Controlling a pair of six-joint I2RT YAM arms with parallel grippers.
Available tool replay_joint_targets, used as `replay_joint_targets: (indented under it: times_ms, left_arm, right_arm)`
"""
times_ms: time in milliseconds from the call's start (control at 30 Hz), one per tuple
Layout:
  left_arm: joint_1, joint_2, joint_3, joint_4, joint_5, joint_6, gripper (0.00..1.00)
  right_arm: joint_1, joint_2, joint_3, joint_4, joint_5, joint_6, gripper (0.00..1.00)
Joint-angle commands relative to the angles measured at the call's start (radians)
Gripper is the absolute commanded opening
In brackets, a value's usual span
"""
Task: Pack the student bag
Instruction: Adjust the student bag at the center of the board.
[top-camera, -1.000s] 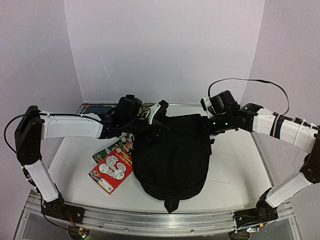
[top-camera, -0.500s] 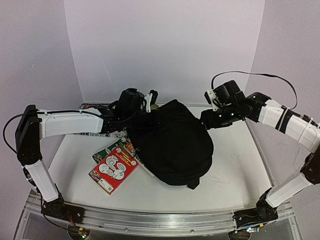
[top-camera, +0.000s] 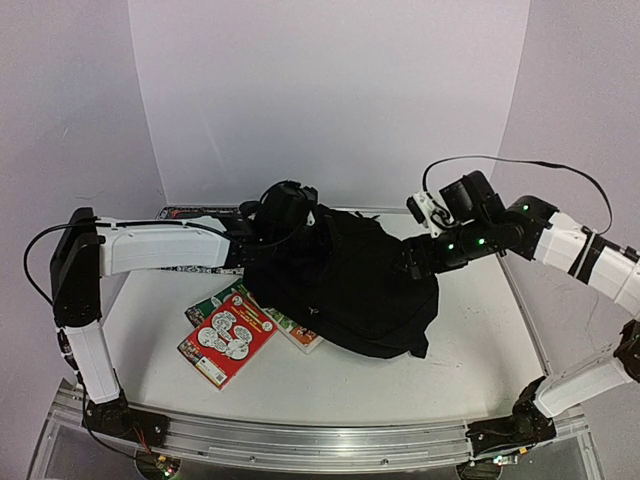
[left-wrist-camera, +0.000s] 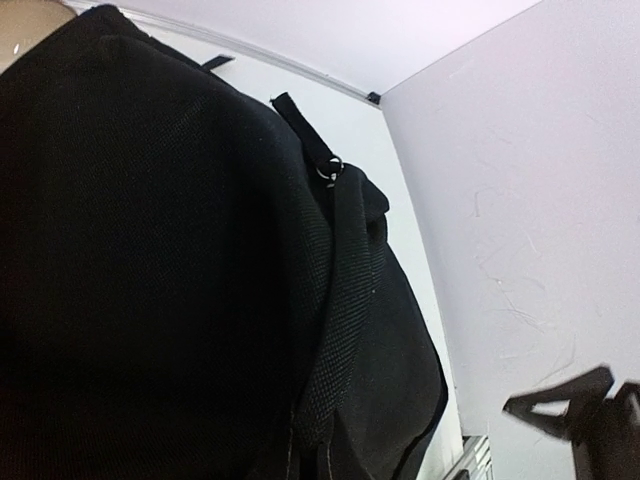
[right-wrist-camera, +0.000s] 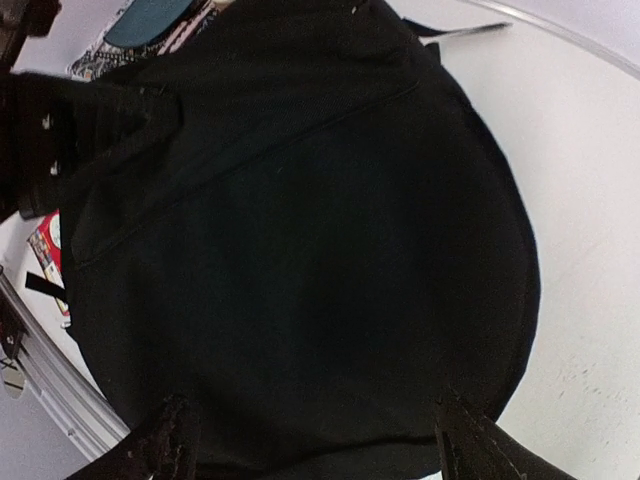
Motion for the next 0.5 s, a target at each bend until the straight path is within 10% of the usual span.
replay_joint_targets:
  times_ms: [0, 467]
  left_arm:
    - [0.0, 0.058, 0.087, 0.046, -0.019, -0.056, 0.03]
    - [0.005, -0.12, -0.015, -0.087, -0.056, 0.083, 0.52]
  right_arm:
    - [0.042, -0.018, -0.096, 0.031, -0.023, 0.05, 0.82]
    - [0.261, -0.012, -0.156, 0.073, 0.172, 0.29, 0.83]
